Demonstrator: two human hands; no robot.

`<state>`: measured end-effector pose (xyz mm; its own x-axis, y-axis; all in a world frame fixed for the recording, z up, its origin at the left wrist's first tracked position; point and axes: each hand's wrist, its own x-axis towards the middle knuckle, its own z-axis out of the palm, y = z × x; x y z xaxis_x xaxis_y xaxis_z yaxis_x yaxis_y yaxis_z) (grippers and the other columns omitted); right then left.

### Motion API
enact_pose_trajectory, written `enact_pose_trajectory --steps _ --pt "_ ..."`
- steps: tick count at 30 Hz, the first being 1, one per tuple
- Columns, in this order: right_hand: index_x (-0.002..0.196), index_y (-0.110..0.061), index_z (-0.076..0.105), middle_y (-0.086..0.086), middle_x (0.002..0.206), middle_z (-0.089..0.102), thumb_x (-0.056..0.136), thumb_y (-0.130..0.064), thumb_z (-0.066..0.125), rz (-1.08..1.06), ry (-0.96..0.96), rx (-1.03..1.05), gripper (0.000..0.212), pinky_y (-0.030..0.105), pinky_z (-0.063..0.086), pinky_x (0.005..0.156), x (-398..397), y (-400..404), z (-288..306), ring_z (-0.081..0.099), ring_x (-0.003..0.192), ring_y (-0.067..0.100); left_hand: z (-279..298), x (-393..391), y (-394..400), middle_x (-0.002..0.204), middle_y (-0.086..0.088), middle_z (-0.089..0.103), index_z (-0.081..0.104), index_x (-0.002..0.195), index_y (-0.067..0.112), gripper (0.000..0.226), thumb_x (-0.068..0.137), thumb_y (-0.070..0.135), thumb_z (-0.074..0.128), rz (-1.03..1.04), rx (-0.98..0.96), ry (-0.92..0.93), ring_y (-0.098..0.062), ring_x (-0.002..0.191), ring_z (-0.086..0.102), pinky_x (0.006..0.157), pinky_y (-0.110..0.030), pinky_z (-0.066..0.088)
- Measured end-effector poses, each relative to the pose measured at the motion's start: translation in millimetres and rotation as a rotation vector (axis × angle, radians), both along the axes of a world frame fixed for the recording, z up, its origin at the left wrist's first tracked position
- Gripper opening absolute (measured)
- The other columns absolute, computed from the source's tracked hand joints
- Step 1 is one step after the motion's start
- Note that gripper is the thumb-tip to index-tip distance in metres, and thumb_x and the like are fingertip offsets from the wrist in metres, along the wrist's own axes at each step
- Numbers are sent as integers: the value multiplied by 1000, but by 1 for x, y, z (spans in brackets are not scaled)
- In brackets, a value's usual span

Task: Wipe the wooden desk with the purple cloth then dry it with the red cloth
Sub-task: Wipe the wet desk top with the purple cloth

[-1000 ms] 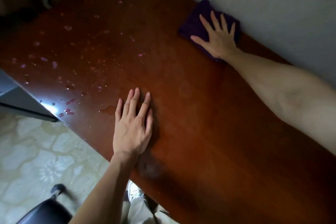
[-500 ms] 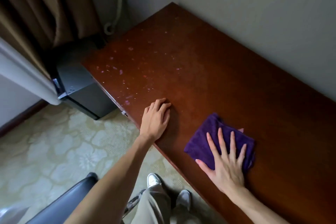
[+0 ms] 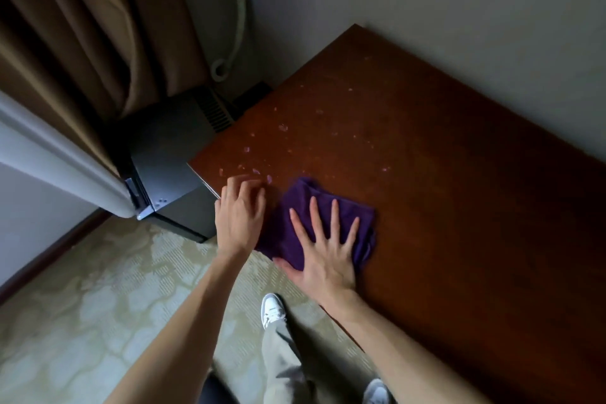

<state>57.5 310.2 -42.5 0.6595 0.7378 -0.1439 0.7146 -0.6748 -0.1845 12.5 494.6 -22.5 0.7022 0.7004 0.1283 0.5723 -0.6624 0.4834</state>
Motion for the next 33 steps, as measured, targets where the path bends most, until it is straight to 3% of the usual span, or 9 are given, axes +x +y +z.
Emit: enact_pose_trajectory --steps 7,14,19,24,28,30,33 --pt "168 -36 4 11 177 -2 87 -93 20 68 11 -5 100 78 2 118 57 203 2 -7 160 48 5 -28 93 128 -3 57 65 125 16 32 102 34 53 86 7 -31 -23 114 55 93 -40 43" --pt "167 -41 11 7 178 4 89 -92 25 128 -2 -15 95 76 2 121 84 234 3 -1 161 44 4 -35 116 127 -7 57 65 125 13 27 103 28 56 29 4 18 -28 113 59 91 -44 46" --pt "166 -43 20 5 177 13 90 -89 32 94 -21 35 90 73 5 123 71 168 5 9 162 39 12 -29 107 129 -6 56 64 127 16 28 103 26 55 7 19 20 -29 112 57 88 -46 47" --pt "167 -42 14 3 178 10 90 -91 31 -61 -30 -26 92 75 13 122 26 2 5 11 162 37 5 -17 86 134 -3 55 63 132 22 33 105 34 50 -130 23 102 -27 118 56 88 -42 43" --pt "165 -37 29 7 174 23 84 -90 46 -85 -87 -127 98 79 24 115 -3 -83 4 26 157 43 -17 0 69 147 -3 49 53 147 26 52 104 49 34 -232 65 183 -27 132 50 107 -45 39" --pt "165 -36 31 10 173 26 81 -90 49 -62 -108 -157 101 82 23 114 1 -84 0 28 156 46 -27 13 68 157 -8 43 47 152 27 55 105 50 31 -273 109 203 -28 148 38 121 -50 26" --pt "165 -38 28 11 174 24 81 -91 46 -11 -132 -145 102 83 22 113 14 -68 -4 26 156 48 -35 32 78 163 -10 35 41 155 30 56 106 52 27 -238 96 195 -27 156 24 126 -54 15"
